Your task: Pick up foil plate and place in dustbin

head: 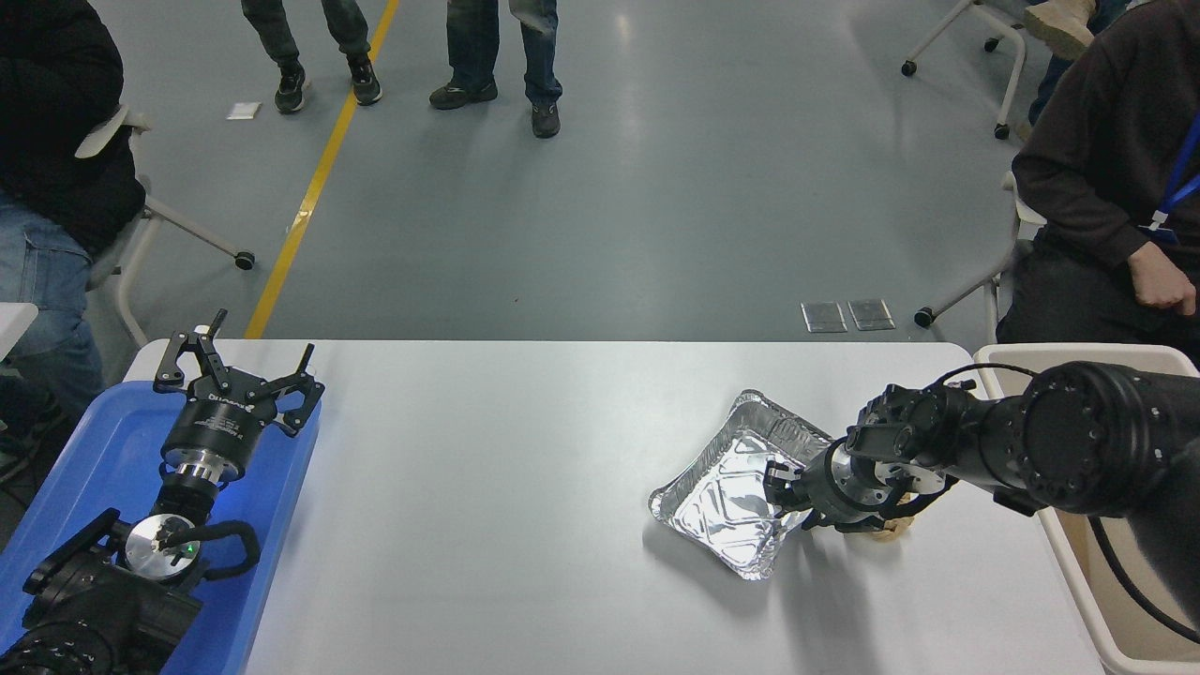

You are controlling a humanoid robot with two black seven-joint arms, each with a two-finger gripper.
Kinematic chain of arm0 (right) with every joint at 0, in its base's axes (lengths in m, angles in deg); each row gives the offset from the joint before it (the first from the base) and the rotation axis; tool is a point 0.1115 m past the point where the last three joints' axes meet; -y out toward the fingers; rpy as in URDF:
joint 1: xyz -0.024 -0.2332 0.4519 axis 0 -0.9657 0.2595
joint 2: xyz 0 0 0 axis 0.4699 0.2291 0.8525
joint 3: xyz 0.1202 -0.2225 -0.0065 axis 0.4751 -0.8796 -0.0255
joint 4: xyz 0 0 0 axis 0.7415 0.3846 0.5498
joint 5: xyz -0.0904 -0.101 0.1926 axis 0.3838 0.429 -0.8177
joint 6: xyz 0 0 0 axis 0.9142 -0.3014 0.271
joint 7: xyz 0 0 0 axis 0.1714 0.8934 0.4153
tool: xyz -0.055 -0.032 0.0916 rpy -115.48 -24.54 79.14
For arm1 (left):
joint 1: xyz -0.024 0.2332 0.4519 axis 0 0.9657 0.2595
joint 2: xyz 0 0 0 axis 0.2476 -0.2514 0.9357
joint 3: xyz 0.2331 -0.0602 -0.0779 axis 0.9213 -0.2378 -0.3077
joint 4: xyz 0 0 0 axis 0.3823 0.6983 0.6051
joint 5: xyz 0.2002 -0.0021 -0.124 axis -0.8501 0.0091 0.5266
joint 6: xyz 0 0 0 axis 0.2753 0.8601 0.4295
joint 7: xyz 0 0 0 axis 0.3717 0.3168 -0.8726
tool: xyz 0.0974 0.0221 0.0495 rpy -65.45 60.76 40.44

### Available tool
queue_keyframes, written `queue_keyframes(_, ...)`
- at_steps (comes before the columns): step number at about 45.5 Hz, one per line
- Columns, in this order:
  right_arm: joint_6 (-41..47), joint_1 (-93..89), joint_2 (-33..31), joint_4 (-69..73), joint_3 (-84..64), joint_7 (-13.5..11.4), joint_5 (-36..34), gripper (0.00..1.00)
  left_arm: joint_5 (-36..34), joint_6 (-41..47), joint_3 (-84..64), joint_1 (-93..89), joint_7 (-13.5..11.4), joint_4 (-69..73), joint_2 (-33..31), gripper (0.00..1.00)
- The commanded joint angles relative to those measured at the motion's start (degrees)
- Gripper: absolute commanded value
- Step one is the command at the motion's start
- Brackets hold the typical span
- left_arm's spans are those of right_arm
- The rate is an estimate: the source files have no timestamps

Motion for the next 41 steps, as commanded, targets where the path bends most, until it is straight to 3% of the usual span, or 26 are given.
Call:
queue_keyframes(1, -0.3, 0.1, 0.0, -0.3, 0.3, 0.0, 0.2, 0.0, 0.0, 0.0, 0.0, -0.1, 0.0, 0.0, 0.0, 0.99)
queue_keyframes(9, 0.3, 5.0, 0.0, 3.2, -0.5, 0.0, 0.1, 0.0, 0.0, 0.0, 0.0, -0.1, 0.0, 0.0, 0.0, 0.99)
queue_keyframes(23, 1.9, 36.5, -1.3, 28.9, -6.8, 0.1, 0.3, 0.0, 0.0, 0.0, 0.0, 0.0, 0.0, 0.0, 0.1, 0.99)
queue_keyframes(32, 15.5, 57.9, -5.9, 34.3, -7.1, 0.3, 2.3, 0.0, 0.0, 0.0, -0.1, 0.1, 0.0, 0.0, 0.1, 0.99)
queue_keyframes(41, 25.9, 69.2, -9.0, 34.1, -7.5, 0.3, 9.3, 0.0, 0.0, 0.0, 0.0, 0.1, 0.0, 0.0, 0.1, 0.99)
